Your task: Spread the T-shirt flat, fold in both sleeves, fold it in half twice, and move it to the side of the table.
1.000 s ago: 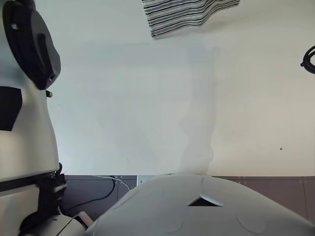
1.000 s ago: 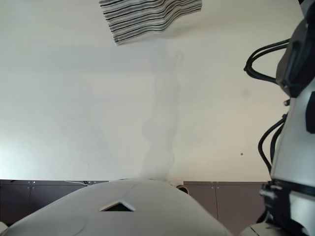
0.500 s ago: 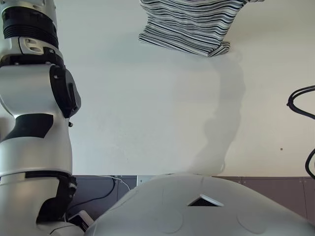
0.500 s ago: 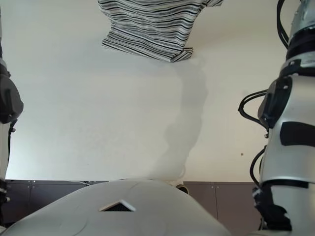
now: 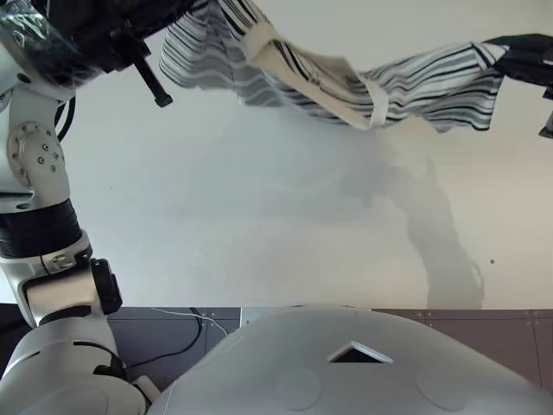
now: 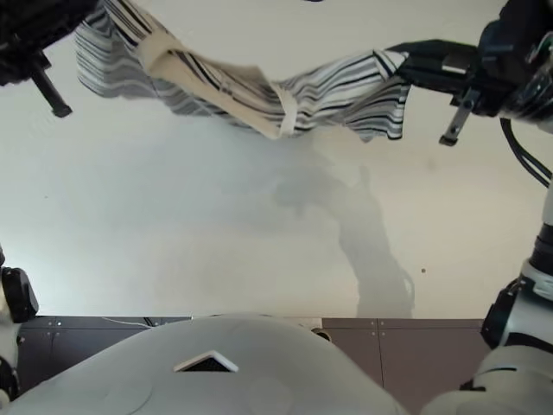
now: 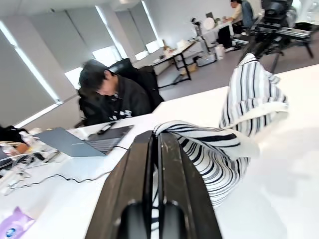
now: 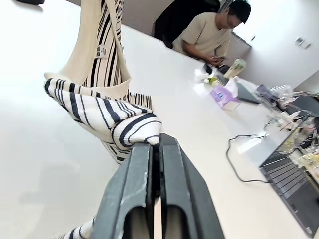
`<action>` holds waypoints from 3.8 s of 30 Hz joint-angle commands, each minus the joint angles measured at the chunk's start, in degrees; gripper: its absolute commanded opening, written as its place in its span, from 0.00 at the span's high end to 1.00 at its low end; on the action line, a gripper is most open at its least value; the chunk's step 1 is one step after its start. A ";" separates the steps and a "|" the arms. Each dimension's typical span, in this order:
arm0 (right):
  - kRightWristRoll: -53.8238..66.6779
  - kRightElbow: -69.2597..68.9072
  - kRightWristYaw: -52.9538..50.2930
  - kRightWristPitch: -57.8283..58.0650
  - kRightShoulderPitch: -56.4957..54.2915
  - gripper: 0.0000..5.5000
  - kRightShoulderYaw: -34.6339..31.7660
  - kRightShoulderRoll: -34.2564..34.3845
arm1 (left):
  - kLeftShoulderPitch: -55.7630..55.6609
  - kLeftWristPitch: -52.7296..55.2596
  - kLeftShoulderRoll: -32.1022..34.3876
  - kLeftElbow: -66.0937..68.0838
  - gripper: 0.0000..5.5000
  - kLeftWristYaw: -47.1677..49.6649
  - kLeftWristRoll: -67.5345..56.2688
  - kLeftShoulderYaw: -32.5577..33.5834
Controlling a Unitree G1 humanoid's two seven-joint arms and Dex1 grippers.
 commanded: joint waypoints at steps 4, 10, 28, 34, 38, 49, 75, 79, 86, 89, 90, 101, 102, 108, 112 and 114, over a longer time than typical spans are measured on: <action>-2.57 -4.82 3.33 -1.07 11.98 0.98 0.57 -3.52 | 13.11 0.62 4.15 -5.93 0.98 -5.21 1.94 -3.33; -9.14 -5.94 3.29 -7.60 21.44 0.98 4.62 -3.31 | 23.99 -10.11 4.25 -5.95 0.98 -7.87 10.81 -9.03; -15.52 -1.16 3.57 -14.41 29.75 0.98 8.03 -5.19 | 46.89 -19.12 8.62 -13.49 0.98 -10.76 15.30 -13.63; -16.35 -2.60 3.83 -14.27 32.01 0.98 9.51 -5.81 | 49.53 -21.35 12.23 -11.17 0.94 -11.43 20.41 -15.52; -16.55 -2.77 4.78 -13.49 33.91 0.89 9.60 -7.41 | 52.27 -16.38 14.51 -14.14 0.85 -12.35 16.61 -14.73; -3.15 -3.61 8.50 -4.81 26.98 0.75 2.39 -9.37 | 36.72 0.13 17.76 -16.84 0.64 -14.05 -7.95 -2.77; -37.26 66.61 -25.32 -33.30 -20.32 0.75 29.18 26.78 | -4.43 -31.74 -8.98 48.34 0.64 12.17 43.61 -35.35; -40.09 70.70 -30.70 -37.96 -23.48 0.75 29.23 26.33 | -9.24 -39.69 -10.47 59.98 0.64 14.52 47.30 -36.74; -25.78 48.93 -20.52 -37.52 -12.29 0.75 19.30 16.38 | -10.39 -46.18 -10.28 66.70 0.64 18.63 47.02 -33.88; -16.14 26.45 -13.02 -27.27 0.60 0.75 15.64 9.36 | -9.64 -47.63 -10.27 65.13 0.64 19.41 44.52 -30.94; -14.91 21.71 -10.78 -25.29 3.84 0.75 15.82 7.37 | -9.03 -47.32 -10.46 63.30 0.64 19.63 43.17 -29.64; -22.91 20.25 -7.32 -26.11 12.42 0.75 18.98 3.21 | -0.40 -31.96 -11.61 29.48 0.64 18.07 35.13 -23.89; -23.33 20.72 -7.39 -26.54 12.48 0.75 19.22 3.47 | 0.66 -29.64 -11.82 25.55 0.64 17.84 34.36 -23.91; -30.69 25.34 -10.02 -33.39 11.82 0.75 20.83 1.33 | 7.12 -23.68 -9.90 15.25 0.64 16.25 35.16 -24.97; -27.27 25.33 -9.82 -31.86 9.95 0.75 18.72 1.74 | 11.47 -22.46 -8.65 11.86 0.64 15.37 35.50 -25.26; -22.26 23.01 -8.77 -27.23 8.72 0.75 17.37 3.41 | 13.66 -21.93 -8.74 10.15 0.64 15.24 35.80 -26.03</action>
